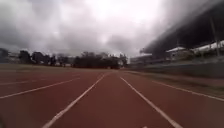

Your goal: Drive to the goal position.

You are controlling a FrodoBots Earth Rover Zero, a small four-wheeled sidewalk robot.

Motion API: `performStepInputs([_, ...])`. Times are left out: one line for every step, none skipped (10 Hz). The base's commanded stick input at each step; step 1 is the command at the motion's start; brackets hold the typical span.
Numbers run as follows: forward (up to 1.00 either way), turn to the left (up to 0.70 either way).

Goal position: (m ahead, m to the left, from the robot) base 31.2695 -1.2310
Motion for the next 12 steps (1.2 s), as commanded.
performStepInputs([0.67, 0.0])
performStepInputs([0.67, 0.0])
performStepInputs([0.67, 0.0])
performStepInputs([0.67, 0.0])
performStepInputs([0.67, 0.0])
performStepInputs([0.67, 0.0])
performStepInputs([0.67, 0.0])
performStepInputs([0.67, 0.0])
performStepInputs([0.67, 0.0])
performStepInputs([0.67, 0.0])
performStepInputs([0.67, 0.0])
performStepInputs([0.67, 0.0])
